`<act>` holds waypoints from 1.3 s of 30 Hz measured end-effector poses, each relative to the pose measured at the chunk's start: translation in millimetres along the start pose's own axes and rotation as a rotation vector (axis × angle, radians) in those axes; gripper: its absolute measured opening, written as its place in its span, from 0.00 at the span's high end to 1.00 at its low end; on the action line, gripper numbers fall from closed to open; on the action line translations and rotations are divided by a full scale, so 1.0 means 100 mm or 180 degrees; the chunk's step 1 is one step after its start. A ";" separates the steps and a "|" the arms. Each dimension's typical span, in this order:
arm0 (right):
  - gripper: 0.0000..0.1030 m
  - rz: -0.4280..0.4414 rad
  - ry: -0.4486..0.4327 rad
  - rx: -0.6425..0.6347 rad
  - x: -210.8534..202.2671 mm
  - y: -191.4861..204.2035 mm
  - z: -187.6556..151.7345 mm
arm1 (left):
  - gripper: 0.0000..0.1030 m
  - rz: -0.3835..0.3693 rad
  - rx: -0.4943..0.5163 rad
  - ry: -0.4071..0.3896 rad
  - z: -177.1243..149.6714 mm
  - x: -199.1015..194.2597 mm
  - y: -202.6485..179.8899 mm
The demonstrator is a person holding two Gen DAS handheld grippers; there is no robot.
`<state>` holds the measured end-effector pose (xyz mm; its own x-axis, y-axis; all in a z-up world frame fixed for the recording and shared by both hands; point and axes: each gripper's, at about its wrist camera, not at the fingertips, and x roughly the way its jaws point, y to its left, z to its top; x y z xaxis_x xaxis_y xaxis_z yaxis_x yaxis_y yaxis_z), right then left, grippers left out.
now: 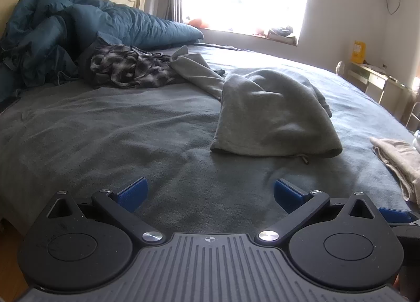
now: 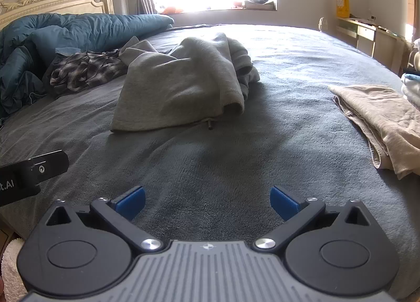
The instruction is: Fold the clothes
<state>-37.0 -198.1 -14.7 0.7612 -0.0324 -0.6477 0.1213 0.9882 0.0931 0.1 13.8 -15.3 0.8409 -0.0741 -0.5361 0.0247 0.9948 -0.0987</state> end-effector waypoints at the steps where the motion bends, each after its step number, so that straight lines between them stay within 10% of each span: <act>1: 0.00 0.0000 -0.0001 0.0002 0.00 0.00 0.00 | 0.00 -0.0003 0.0002 -0.0004 0.00 0.00 0.00; 39: 0.00 -0.0070 -0.0012 -0.0018 0.14 -0.06 0.00 | 0.00 -0.0267 0.0166 -0.0027 -0.01 0.20 -0.01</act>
<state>-27.2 -204.0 -24.2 0.7607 -0.0547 -0.6468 0.1344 0.9881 0.0746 16.8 10.9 -27.0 0.8393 -0.1568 -0.5206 0.1231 0.9875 -0.0989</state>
